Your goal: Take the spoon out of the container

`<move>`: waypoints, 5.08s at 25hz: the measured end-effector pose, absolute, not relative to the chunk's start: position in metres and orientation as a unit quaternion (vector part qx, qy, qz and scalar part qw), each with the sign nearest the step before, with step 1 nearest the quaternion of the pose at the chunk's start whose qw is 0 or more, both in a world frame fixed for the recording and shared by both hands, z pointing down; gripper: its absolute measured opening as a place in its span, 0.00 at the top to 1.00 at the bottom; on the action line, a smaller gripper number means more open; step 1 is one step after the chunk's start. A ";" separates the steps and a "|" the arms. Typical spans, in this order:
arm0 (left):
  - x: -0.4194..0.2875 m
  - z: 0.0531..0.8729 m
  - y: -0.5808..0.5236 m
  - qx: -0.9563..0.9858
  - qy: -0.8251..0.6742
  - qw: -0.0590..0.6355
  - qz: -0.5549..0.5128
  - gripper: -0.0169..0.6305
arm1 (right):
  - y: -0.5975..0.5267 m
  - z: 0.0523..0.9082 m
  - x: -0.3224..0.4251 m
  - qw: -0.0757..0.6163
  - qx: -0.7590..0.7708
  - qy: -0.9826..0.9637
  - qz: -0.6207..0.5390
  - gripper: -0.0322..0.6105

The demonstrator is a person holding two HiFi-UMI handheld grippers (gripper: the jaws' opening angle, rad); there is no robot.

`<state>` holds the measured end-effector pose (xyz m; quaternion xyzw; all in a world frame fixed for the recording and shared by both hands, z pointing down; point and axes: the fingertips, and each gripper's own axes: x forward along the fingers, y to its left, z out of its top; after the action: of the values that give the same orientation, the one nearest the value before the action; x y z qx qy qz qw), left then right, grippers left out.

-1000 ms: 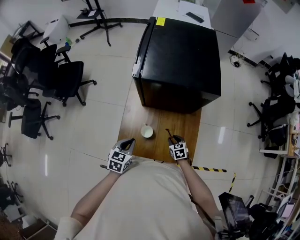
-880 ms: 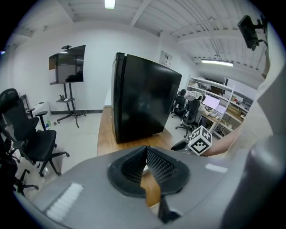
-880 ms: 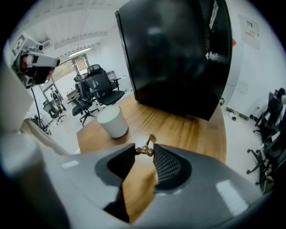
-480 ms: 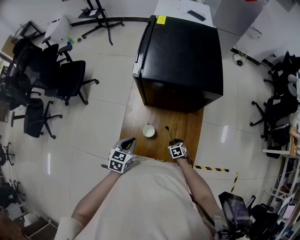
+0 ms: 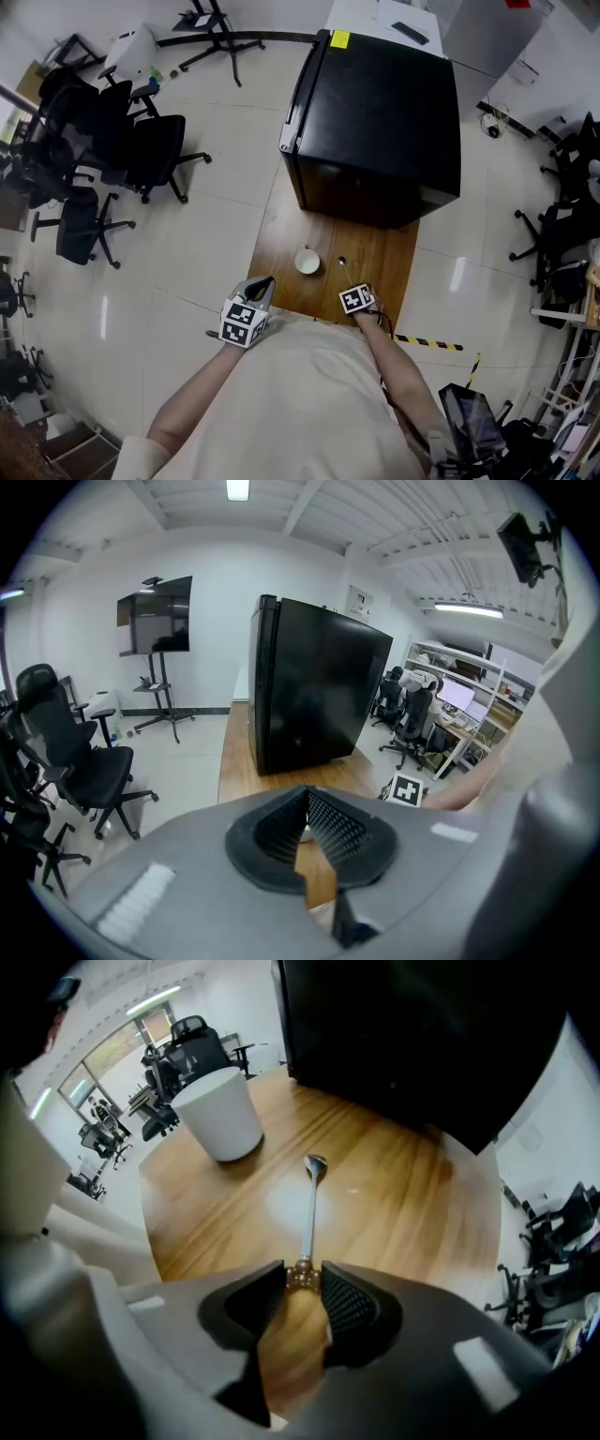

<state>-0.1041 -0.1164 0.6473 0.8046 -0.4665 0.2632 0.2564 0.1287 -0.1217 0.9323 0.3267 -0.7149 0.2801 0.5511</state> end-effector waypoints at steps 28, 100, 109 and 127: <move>-0.112 0.660 -0.097 0.813 -0.456 0.276 0.233 0.98 | -0.131 0.867 0.152 0.421 0.430 -0.739 0.303 0.70; -0.012 0.636 0.212 0.828 -0.440 0.238 0.253 0.99 | 0.149 0.608 0.184 0.039 0.439 -0.872 0.215 0.84; 0.001 0.639 0.240 0.839 -0.411 0.228 0.274 0.98 | 0.195 0.621 0.187 0.036 0.451 -0.857 0.245 0.85; -0.043 0.643 0.236 0.848 -0.402 0.258 0.231 0.98 | 0.173 0.633 0.133 0.145 0.456 -0.852 0.214 0.85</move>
<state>-0.0429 0.2361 0.6433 0.8476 -0.4021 0.2308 0.2580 0.1328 0.1728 0.6326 0.4559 -0.8517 0.2139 0.1447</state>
